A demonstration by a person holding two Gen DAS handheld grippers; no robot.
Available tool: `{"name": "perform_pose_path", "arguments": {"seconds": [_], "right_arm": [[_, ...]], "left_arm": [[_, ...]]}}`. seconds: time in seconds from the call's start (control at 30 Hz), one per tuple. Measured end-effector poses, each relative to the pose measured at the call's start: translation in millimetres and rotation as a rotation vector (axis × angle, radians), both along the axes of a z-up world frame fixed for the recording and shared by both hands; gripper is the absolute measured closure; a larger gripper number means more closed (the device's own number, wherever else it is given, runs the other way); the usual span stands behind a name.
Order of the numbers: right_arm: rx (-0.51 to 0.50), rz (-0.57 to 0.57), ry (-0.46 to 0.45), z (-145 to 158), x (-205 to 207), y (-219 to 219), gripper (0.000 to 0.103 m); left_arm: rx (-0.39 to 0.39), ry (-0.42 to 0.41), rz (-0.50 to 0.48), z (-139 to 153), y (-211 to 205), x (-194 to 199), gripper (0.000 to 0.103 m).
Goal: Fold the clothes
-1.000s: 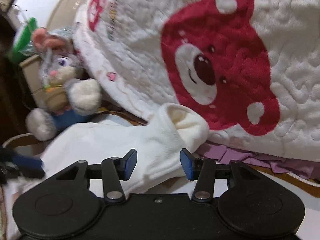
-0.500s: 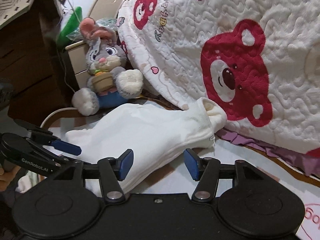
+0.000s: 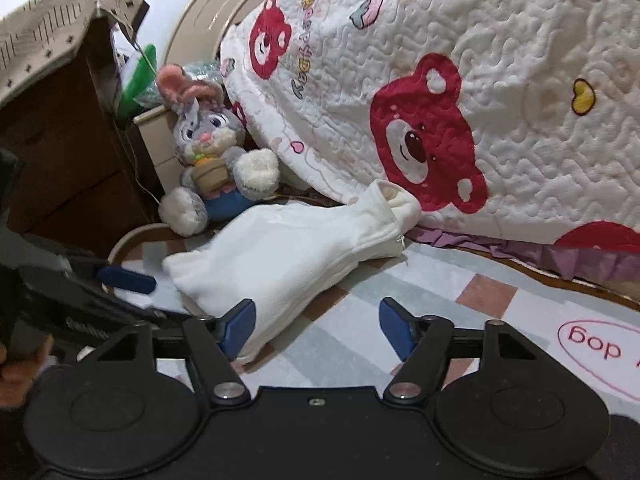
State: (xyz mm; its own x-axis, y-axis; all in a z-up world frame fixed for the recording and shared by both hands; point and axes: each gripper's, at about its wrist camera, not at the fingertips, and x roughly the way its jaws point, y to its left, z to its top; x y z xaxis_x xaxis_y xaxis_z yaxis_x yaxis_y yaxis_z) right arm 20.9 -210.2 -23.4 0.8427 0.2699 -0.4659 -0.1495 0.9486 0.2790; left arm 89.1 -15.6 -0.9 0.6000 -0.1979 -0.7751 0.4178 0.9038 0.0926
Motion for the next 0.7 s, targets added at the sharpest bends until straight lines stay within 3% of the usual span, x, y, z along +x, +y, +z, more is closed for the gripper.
{"name": "perform_pose_path", "arguments": {"seconds": [0.07,0.13,0.43,0.7], "right_arm": [[0.022,0.017,-0.003,5,-9,-1,0.020],[0.027,0.018,-0.014,9,-18,-1,0.019],[0.014,0.000,0.001,18,-50,-2,0.019],[-0.061,0.030,-0.006,23,-71,8,0.018]], "left_arm": [[-0.009,0.014,-0.028,5,-5,-12,0.014],[0.010,-0.003,-0.030,8,-9,-24,0.011],[0.063,-0.001,-0.041,6,-8,-59,0.010],[0.075,0.037,-0.074,4,-8,-77,0.010]]}}
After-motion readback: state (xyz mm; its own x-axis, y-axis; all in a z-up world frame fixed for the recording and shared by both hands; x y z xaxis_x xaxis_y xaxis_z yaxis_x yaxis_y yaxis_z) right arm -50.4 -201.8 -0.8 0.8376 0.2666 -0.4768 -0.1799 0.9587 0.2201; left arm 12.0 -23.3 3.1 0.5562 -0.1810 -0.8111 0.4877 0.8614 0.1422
